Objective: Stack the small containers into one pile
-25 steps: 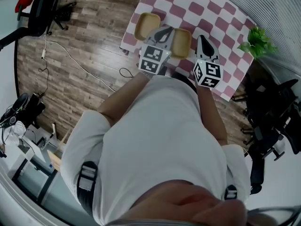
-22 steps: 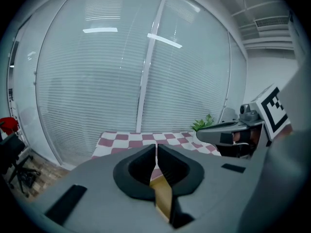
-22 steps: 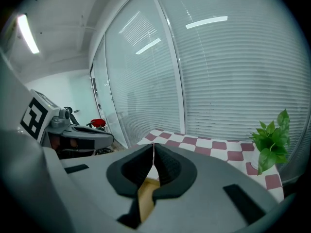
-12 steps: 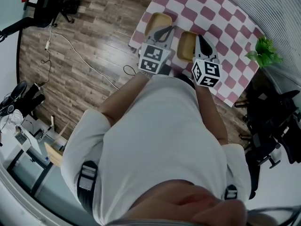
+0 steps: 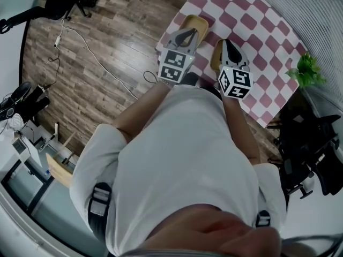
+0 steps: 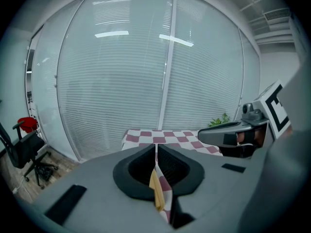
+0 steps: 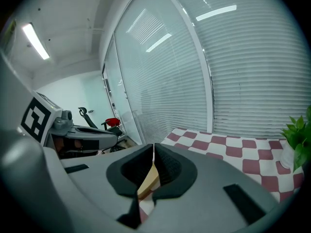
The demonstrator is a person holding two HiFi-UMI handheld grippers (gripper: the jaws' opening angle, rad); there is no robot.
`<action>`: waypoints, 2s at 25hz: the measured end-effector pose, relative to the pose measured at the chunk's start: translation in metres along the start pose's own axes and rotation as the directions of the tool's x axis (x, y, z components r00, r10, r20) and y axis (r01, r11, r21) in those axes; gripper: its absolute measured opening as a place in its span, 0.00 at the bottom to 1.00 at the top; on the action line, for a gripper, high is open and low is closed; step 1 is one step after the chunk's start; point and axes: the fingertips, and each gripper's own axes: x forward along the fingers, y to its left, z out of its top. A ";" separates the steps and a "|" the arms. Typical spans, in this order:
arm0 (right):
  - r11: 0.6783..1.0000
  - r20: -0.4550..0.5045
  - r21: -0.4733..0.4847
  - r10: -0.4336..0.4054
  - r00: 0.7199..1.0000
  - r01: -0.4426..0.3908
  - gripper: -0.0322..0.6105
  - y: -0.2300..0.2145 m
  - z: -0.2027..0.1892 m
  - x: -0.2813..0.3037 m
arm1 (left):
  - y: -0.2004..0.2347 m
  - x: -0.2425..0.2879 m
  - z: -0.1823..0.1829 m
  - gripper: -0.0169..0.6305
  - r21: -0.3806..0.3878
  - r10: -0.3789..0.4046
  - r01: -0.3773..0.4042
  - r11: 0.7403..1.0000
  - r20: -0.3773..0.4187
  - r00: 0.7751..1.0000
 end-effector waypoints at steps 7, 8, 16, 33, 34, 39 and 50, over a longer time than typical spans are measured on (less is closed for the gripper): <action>0.999 -0.039 0.033 0.013 0.999 -0.011 0.11 0.004 -0.013 0.018 | 0.021 0.007 -0.008 0.09 0.007 0.007 -0.007 1.000 -0.032 0.999; 0.999 -0.048 0.039 0.016 0.999 -0.014 0.11 0.005 -0.016 0.021 | 0.024 0.009 -0.010 0.09 0.011 0.005 -0.004 1.000 -0.040 0.999; 0.996 -0.116 0.088 0.044 0.992 -0.034 0.20 0.013 -0.040 0.050 | 0.052 0.024 -0.041 0.09 0.029 0.011 -0.007 1.000 -0.112 0.994; 0.978 -0.341 0.208 0.040 0.939 0.034 0.34 0.016 -0.141 0.123 | 0.098 0.086 -0.158 0.20 -0.001 0.025 -0.027 1.000 -0.338 0.941; 0.976 -0.351 0.212 0.036 0.936 0.042 0.34 0.016 -0.145 0.125 | 0.100 0.089 -0.163 0.20 -0.009 0.027 -0.032 0.999 -0.348 0.937; 0.983 -0.390 0.179 0.024 0.920 0.050 0.34 0.022 -0.151 0.134 | 0.105 0.097 -0.177 0.20 -0.047 0.036 -0.056 0.997 -0.357 0.933; 0.994 -0.518 0.065 -0.041 0.854 0.088 0.22 0.020 -0.166 0.139 | 0.099 0.092 -0.172 0.10 -0.097 0.035 -0.071 0.993 -0.331 0.943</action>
